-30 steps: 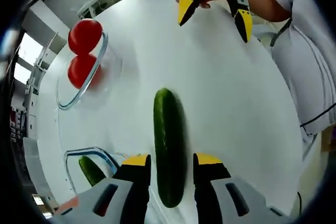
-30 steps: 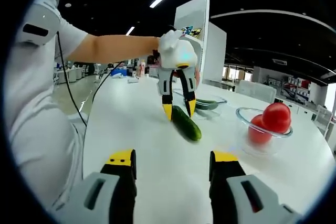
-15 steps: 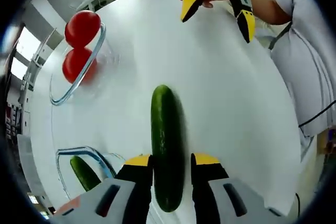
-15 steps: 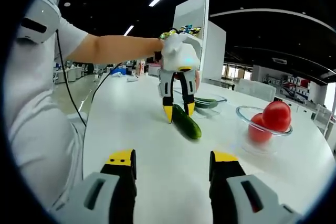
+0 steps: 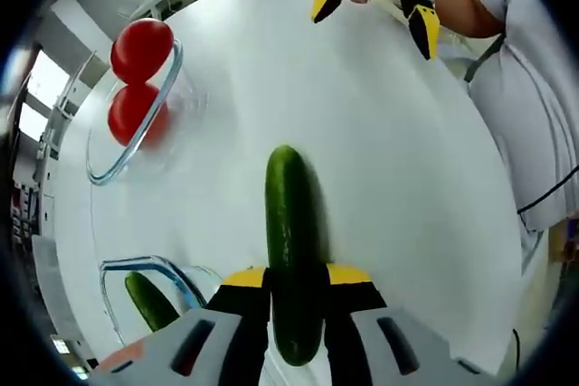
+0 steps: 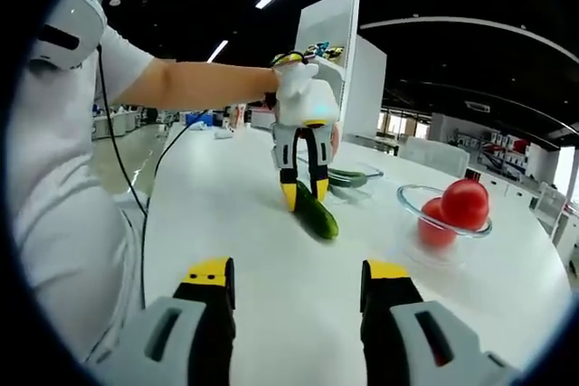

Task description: Sort the scattered tomatoes and cucumbers on the table and place them into their respective storage containers

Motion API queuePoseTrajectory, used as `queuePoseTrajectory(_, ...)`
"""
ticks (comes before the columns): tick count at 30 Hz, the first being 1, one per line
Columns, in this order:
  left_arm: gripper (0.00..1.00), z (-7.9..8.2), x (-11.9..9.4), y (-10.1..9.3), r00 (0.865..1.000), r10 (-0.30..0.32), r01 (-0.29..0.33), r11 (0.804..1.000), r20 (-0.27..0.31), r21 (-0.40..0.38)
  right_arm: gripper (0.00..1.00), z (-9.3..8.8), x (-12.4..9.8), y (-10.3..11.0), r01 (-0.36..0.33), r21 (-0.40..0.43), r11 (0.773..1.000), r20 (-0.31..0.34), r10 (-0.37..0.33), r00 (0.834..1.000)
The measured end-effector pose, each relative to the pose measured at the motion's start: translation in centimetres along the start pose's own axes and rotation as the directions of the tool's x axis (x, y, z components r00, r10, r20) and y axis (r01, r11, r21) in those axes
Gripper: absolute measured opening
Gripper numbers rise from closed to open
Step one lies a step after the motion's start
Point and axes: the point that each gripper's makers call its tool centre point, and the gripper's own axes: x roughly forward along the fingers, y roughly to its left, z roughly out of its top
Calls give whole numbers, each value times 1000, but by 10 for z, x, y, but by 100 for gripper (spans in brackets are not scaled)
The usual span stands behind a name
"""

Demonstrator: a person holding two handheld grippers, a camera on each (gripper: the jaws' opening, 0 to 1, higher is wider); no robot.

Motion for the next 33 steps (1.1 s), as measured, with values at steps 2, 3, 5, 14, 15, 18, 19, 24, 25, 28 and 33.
queuePoseTrajectory(2,22,8,-1,-12,1000,19,-19,1000,-10,10,54,0,0,-2,8,0,1000,1,-8,1000)
queuePoseTrajectory(3,22,10,-1,-15,1000,24,-24,1000,-11,13,54,0,0,-3,10,1,1000,2,-10,1000)
queuePoseTrajectory(5,22,-4,4,3,998,-42,42,999,39,-14,54,0,0,-2,8,2,1000,4,-8,1000)
queuePoseTrajectory(14,21,0,0,3,999,36,-36,999,-7,34,54,-3,4,0,-4,-2,1000,-3,4,1000)
queuePoseTrajectory(15,21,4,1,-3,999,35,-35,999,-4,34,54,-3,3,-1,-3,0,1000,-3,3,1000)
queuePoseTrajectory(18,21,6,0,-10,999,42,-42,998,6,35,54,-2,2,-3,5,4,1000,0,-5,1000)
queuePoseTrajectory(19,21,7,0,-12,999,45,-45,998,7,38,54,-3,1,-3,6,6,1000,0,-6,1000)
queuePoseTrajectory(24,21,13,-1,-20,996,89,-87,992,-15,96,54,-4,2,-1,3,4,1000,-3,-3,1000)
queuePoseTrajectory(25,21,15,-1,-24,995,97,-95,989,-18,112,54,-4,2,0,2,4,1000,-3,-2,1000)
queuePoseTrajectory(28,20,19,-4,-27,996,91,-90,989,-10,114,54,-5,4,1,-2,3,1000,-6,2,1000)
queuePoseTrajectory(33,21,14,-9,-14,996,87,-87,987,6,132,54,-5,5,3,-5,3,1000,-5,5,1000)
